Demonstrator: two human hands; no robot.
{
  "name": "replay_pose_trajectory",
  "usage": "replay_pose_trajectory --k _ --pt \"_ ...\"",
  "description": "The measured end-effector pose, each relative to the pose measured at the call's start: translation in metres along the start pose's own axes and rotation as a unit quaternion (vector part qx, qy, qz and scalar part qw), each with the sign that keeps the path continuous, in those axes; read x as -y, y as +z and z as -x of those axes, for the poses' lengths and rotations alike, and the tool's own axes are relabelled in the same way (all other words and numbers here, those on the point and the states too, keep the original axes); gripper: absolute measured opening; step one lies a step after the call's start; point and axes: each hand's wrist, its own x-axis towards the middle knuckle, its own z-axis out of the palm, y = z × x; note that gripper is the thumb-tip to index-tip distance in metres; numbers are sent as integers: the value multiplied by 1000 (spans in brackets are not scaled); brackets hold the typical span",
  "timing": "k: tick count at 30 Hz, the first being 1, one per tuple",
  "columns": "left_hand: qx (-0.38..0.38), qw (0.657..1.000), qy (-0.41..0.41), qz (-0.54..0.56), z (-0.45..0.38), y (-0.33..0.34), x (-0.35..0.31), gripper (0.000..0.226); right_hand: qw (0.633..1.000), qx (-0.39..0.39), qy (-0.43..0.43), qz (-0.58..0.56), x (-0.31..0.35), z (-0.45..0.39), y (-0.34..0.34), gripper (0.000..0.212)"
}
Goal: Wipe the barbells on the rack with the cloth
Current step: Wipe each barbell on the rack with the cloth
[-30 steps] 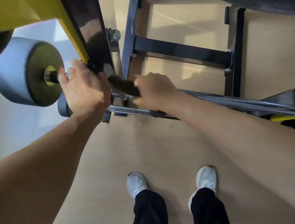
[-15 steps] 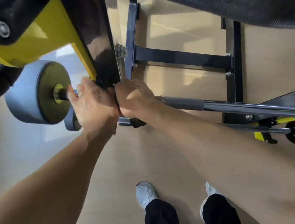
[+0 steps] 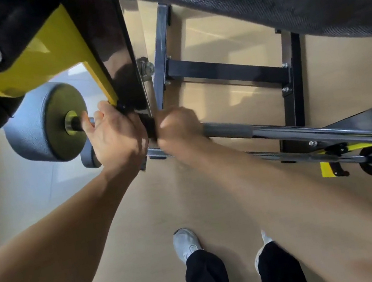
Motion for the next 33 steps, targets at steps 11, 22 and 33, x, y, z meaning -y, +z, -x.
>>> replay_pose_trajectory --k 11,22,33 --pt "16 999 8 -33 -4 4 2 39 993 66 69 74 -119 48 -23 26" --pt "40 996 27 -78 -9 12 14 54 996 -27 -84 -21 -6 11 -10 16" --pt "38 997 9 -67 -8 13 10 50 999 21 27 36 -63 29 -14 30"
